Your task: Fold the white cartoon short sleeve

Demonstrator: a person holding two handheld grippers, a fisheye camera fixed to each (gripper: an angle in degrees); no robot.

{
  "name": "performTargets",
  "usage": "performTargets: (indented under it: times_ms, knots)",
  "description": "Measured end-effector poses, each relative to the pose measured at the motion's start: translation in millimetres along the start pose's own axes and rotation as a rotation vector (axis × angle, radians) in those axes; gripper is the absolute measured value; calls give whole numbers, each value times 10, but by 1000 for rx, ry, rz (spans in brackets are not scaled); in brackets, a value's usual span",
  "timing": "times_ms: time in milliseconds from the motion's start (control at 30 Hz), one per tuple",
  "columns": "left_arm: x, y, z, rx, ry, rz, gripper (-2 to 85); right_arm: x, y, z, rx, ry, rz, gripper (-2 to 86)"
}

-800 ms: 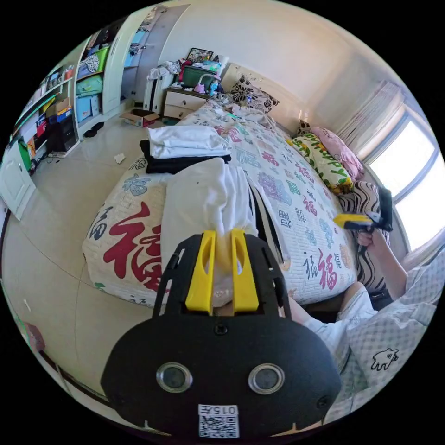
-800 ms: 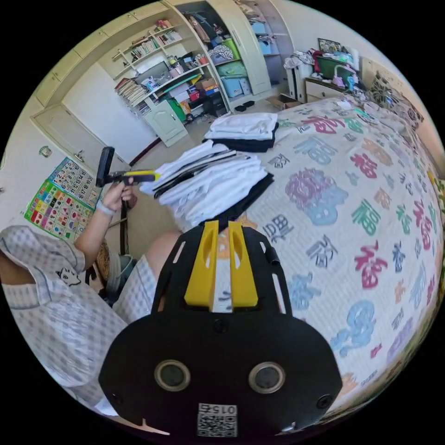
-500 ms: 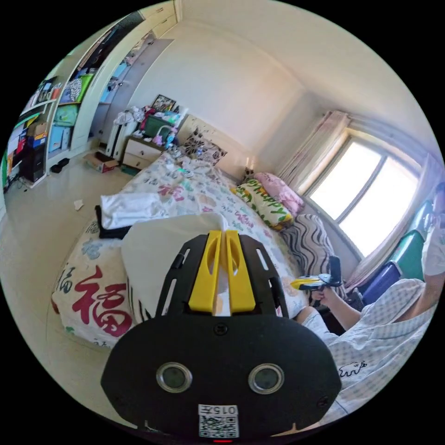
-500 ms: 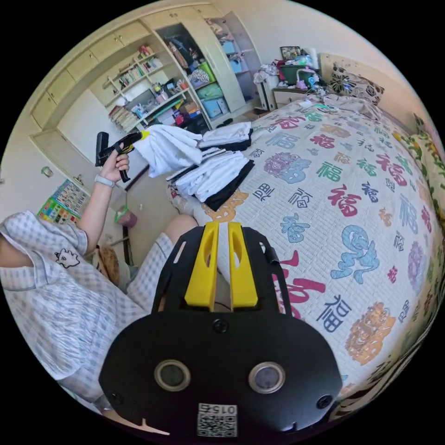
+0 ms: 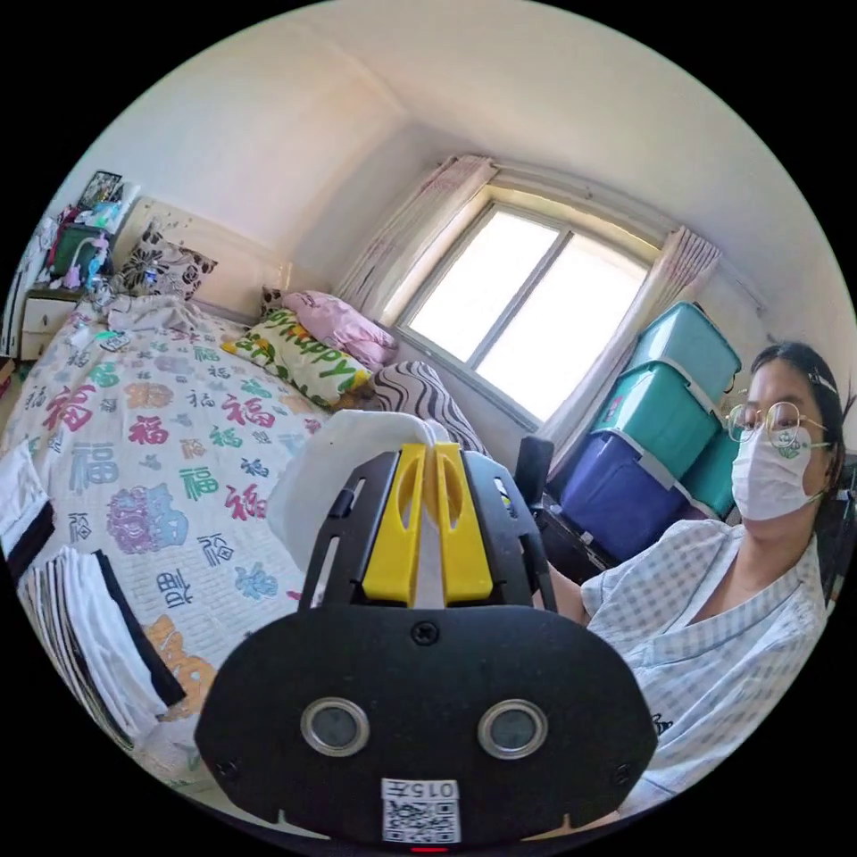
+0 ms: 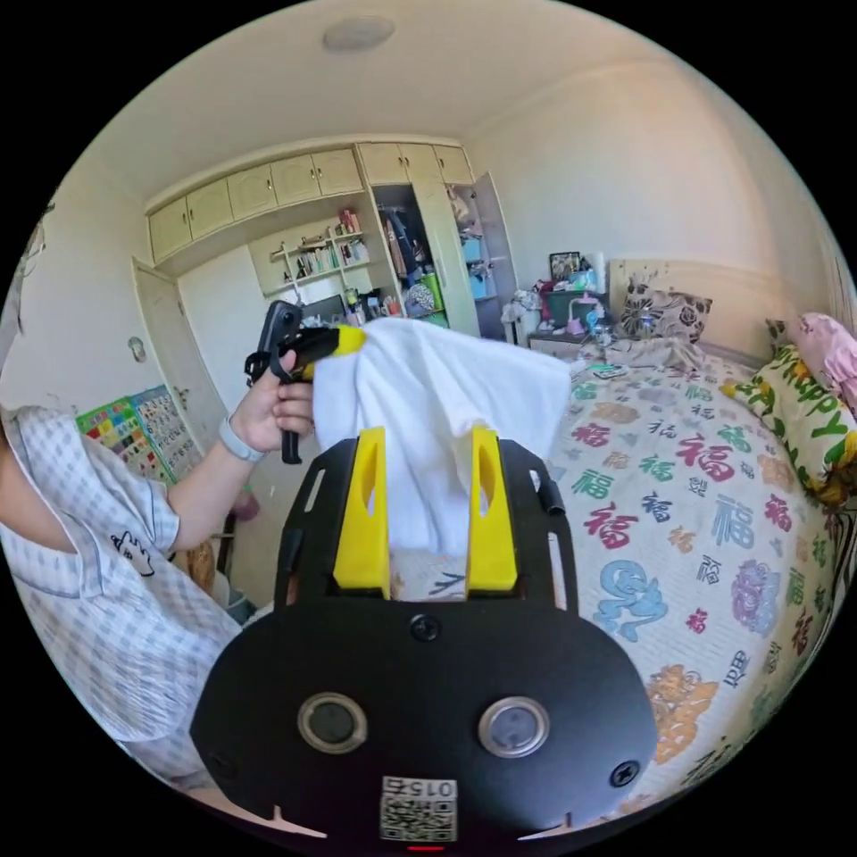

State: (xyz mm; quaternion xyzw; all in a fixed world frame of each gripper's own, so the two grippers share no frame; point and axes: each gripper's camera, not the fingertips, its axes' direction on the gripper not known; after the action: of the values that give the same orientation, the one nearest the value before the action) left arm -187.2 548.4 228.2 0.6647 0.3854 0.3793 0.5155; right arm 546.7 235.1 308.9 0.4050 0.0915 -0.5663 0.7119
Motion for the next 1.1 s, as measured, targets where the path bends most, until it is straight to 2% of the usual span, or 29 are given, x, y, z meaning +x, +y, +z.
performTargets:
  times_ms: [33,100,267,333,367,433,533,600,700,833,967,1033,1100]
  knots:
    - [-99,104,247,-24,32,-33,-3,68,76,-14,-91,5,-7,81]
    - [-263,258,518,-46,36,-73,-3,198,256,-122,-128,52,21,43]
    - [-826,805,653,48,12,-235,-3,704,922,-778,-37,161,273,21]
    - [-1147,1230,676,37,-140,-350,0,941,1386,-992,-120,298,430,25]
    - [-1231,1348,703,15,-189,-381,2,1019,1524,-1016,-152,301,491,27]
    - [-1596,1822,889,-144,-351,-531,14,1296,2072,-1037,-309,240,701,39]
    - [-1877,2222,1020,-220,-398,-658,41,1413,2439,-1223,-353,288,842,60]
    - [-1913,2268,1041,-169,-379,-646,51,1470,2475,-1370,-313,294,860,80]
    - [-1975,2093,1180,-185,-426,-554,67,1655,2395,-1465,-292,264,827,98]
    - [-2104,1789,1521,-236,-476,-425,83,2007,2195,-1207,-397,269,719,112]
    - [-2352,1735,1814,-294,-510,-416,85,2346,2120,-858,-517,211,692,111]
    - [-2517,1752,1955,-311,-454,-446,86,2401,2105,-664,-658,173,643,58]
    - [-2561,1766,2020,-289,-399,-457,91,2290,2042,-671,-693,217,549,9]
